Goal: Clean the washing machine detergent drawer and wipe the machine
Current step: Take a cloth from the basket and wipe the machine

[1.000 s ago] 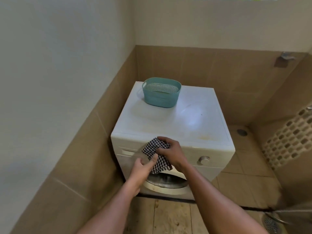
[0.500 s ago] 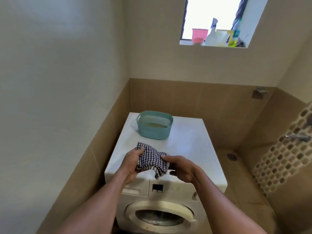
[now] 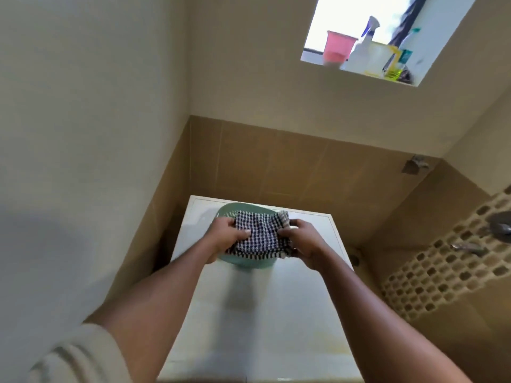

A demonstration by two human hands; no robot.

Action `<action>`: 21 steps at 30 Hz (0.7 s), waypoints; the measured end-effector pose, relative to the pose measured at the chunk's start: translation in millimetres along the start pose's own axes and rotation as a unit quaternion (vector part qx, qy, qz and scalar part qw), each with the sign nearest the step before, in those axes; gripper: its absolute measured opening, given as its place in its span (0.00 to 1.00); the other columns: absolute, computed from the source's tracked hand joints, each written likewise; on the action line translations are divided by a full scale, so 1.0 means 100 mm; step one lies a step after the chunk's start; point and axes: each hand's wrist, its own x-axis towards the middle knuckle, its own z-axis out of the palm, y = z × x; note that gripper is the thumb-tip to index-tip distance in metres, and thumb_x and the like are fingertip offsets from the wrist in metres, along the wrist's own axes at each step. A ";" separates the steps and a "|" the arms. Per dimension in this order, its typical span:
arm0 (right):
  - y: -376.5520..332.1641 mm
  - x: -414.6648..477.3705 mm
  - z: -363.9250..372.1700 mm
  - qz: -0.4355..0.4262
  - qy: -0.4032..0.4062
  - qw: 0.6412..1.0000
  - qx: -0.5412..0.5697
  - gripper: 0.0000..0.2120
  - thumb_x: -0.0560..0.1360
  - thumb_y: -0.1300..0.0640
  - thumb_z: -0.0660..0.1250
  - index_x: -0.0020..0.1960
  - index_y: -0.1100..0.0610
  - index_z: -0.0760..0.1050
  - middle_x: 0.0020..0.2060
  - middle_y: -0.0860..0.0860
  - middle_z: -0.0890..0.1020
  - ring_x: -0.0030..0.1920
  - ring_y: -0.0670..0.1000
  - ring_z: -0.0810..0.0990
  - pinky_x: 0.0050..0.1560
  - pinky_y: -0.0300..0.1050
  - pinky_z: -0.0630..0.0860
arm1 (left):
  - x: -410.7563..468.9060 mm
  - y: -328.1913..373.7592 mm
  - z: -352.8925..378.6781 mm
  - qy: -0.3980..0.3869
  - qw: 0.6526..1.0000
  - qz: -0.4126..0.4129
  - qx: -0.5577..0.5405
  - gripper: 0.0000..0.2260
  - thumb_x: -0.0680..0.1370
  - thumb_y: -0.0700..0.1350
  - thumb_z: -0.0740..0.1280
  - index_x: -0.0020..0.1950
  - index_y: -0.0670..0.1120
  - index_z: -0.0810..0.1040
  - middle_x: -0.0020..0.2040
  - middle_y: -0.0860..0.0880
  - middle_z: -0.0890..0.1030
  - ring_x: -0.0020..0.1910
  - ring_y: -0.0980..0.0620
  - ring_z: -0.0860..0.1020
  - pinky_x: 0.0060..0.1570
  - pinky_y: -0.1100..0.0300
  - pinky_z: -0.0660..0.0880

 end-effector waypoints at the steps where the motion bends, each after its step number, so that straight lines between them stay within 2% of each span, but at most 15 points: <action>1: -0.04 0.13 0.05 0.002 0.006 1.000 -0.007 0.12 0.77 0.67 0.65 0.60 0.60 0.75 0.50 0.60 0.83 0.45 0.56 0.82 0.38 0.49 0.80 | 0.16 0.05 -0.04 0.008 1.000 0.007 0.025 0.13 0.76 0.39 0.74 0.58 0.41 0.78 0.50 0.45 0.83 0.46 0.48 0.83 0.43 0.55 0.82; 2: -0.06 0.25 0.10 0.005 0.013 1.000 -0.014 0.11 0.77 0.67 0.64 0.59 0.61 0.75 0.51 0.60 0.82 0.47 0.56 0.82 0.40 0.50 0.81 | 0.28 0.08 -0.08 0.015 0.999 0.014 0.046 0.12 0.75 0.39 0.74 0.57 0.41 0.78 0.50 0.45 0.84 0.46 0.49 0.83 0.42 0.56 0.82; 4: -0.04 0.52 0.20 0.015 0.033 0.999 -0.036 0.10 0.76 0.66 0.65 0.57 0.62 0.77 0.51 0.60 0.83 0.48 0.57 0.82 0.44 0.52 0.81 | 0.56 0.08 -0.14 0.030 0.995 0.021 0.098 0.12 0.74 0.39 0.76 0.55 0.42 0.79 0.51 0.43 0.84 0.46 0.47 0.84 0.47 0.52 0.83; 6: 0.03 0.72 0.30 0.025 0.064 0.995 -0.077 0.07 0.74 0.65 0.67 0.51 0.62 0.79 0.48 0.60 0.83 0.47 0.57 0.82 0.44 0.51 0.80 | 0.79 0.03 -0.15 0.043 0.983 0.030 0.177 0.11 0.73 0.40 0.76 0.53 0.44 0.79 0.51 0.44 0.84 0.47 0.47 0.83 0.51 0.50 0.83; 8: 0.13 0.89 0.38 0.034 0.100 0.988 -0.113 0.07 0.72 0.64 0.69 0.49 0.62 0.81 0.46 0.60 0.84 0.46 0.57 0.83 0.44 0.50 0.80 | 0.95 -0.03 -0.12 0.049 0.970 0.040 0.235 0.13 0.74 0.40 0.76 0.57 0.43 0.79 0.53 0.43 0.83 0.48 0.47 0.82 0.52 0.49 0.82; 10: 0.20 1.02 0.46 0.046 0.119 0.979 -0.156 0.06 0.72 0.64 0.69 0.48 0.63 0.80 0.45 0.59 0.83 0.45 0.57 0.82 0.41 0.48 0.80 | 1.11 -0.09 -0.10 0.059 0.956 0.050 0.283 0.20 0.74 0.41 0.75 0.64 0.43 0.75 0.58 0.42 0.81 0.53 0.45 0.81 0.54 0.49 0.81; 12: 0.28 1.09 0.53 0.053 0.116 0.969 -0.214 0.01 0.72 0.65 0.67 0.43 0.63 0.78 0.42 0.58 0.82 0.41 0.56 0.82 0.35 0.46 0.78 | 1.19 -0.18 -0.07 0.067 0.936 0.064 0.338 0.24 0.75 0.39 0.74 0.67 0.44 0.69 0.59 0.42 0.79 0.56 0.43 0.80 0.54 0.47 0.81; 15: 0.38 1.21 0.62 0.054 0.103 0.947 -0.300 0.10 0.73 0.66 0.66 0.34 0.60 0.71 0.34 0.56 0.78 0.37 0.56 0.78 0.32 0.45 0.73 | 1.30 -0.31 0.00 0.059 0.889 0.103 0.443 0.22 0.75 0.34 0.70 0.66 0.44 0.66 0.55 0.42 0.81 0.52 0.43 0.80 0.49 0.48 0.82; 18: 0.42 1.25 0.65 0.044 0.095 0.924 -0.369 0.14 0.75 0.67 0.64 0.33 0.58 0.67 0.32 0.52 0.73 0.39 0.56 0.76 0.37 0.44 0.71 | 1.39 -0.36 0.07 0.039 0.843 0.122 0.523 0.15 0.76 0.30 0.62 0.60 0.44 0.73 0.52 0.41 0.83 0.50 0.42 0.81 0.49 0.47 0.81; 21: 0.47 1.31 0.66 0.037 0.085 0.909 -0.407 0.12 0.74 0.67 0.63 0.34 0.56 0.68 0.39 0.54 0.79 0.43 0.57 0.80 0.40 0.47 0.75 | 1.45 -0.37 0.11 0.023 0.816 0.095 0.570 0.15 0.76 0.28 0.58 0.53 0.43 0.80 0.50 0.42 0.83 0.47 0.43 0.82 0.48 0.48 0.81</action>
